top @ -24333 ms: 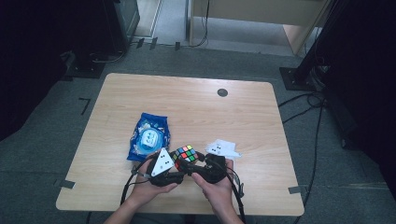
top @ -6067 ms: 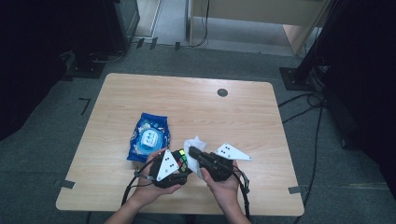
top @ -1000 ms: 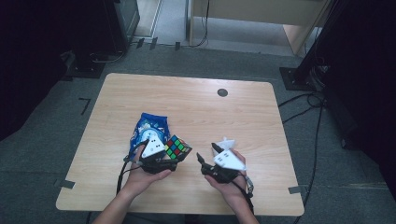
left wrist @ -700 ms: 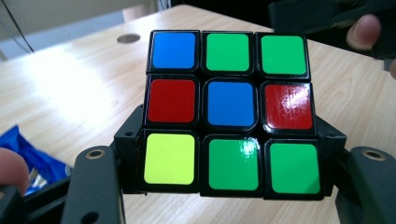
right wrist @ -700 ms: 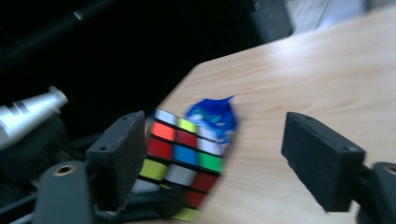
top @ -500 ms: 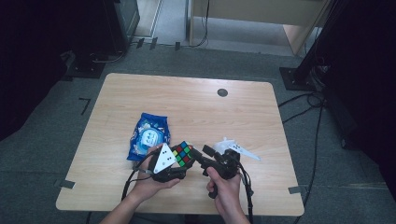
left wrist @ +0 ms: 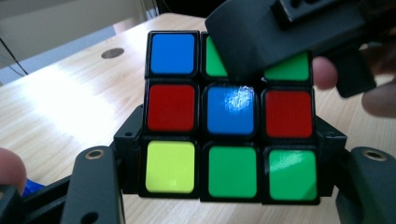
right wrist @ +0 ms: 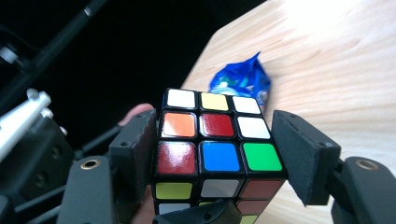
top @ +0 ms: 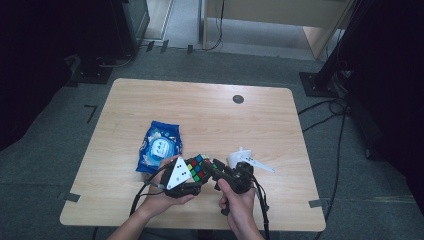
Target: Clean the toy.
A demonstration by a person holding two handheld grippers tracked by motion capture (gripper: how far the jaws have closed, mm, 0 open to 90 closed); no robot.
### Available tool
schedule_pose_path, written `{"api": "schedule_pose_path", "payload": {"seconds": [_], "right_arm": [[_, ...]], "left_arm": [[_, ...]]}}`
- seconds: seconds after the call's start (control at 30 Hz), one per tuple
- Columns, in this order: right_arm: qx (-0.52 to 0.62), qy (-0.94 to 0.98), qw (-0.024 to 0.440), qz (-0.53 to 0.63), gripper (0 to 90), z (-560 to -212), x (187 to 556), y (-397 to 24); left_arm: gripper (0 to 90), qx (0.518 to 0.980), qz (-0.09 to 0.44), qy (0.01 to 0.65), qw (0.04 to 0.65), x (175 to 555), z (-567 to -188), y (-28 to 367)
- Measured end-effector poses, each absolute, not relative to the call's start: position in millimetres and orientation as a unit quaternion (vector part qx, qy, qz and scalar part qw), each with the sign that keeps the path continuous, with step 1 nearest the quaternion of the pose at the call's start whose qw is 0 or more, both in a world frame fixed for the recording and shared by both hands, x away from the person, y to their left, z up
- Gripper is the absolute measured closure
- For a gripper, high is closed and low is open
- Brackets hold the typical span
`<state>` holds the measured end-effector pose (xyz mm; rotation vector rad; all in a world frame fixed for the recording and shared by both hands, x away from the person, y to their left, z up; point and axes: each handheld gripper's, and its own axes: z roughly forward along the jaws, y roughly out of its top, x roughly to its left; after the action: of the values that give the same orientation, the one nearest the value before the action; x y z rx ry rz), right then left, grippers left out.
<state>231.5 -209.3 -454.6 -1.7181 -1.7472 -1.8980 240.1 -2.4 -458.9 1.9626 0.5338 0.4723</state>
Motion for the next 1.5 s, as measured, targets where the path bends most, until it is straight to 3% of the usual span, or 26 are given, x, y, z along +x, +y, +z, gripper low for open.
{"api": "schedule_pose_path", "payload": {"seconds": [0.17,0.53,0.77,1.03,1.2,1.33,1.5], "right_arm": [[-0.507,-0.629,-0.100,-0.581,34.9,-441,221,-196],[-0.470,-0.652,-0.129,-0.581,34.2,-438,219,-194],[-0.499,-0.609,-0.129,-0.603,35.6,-421,231,-251],[-0.534,-0.691,-0.231,-0.428,45.1,-481,257,-271],[-0.521,-0.714,-0.237,-0.404,51.5,-506,265,-272],[-0.530,-0.719,-0.212,-0.396,55.1,-516,271,-278],[-0.531,-0.726,-0.194,-0.391,68.1,-521,272,-283]], "left_arm": [[33.5,0.816,0.202,0.222,0.495,240,-460,-5],[34.0,0.818,0.208,0.220,0.489,240,-458,-3],[33.9,0.812,0.198,0.249,0.489,251,-458,10],[33.9,0.812,0.195,0.255,0.487,255,-459,12],[33.9,0.813,0.198,0.256,0.484,255,-461,12],[33.9,0.809,0.201,0.262,0.486,256,-460,15],[33.9,0.805,0.198,0.267,0.491,256,-458,18]]}}
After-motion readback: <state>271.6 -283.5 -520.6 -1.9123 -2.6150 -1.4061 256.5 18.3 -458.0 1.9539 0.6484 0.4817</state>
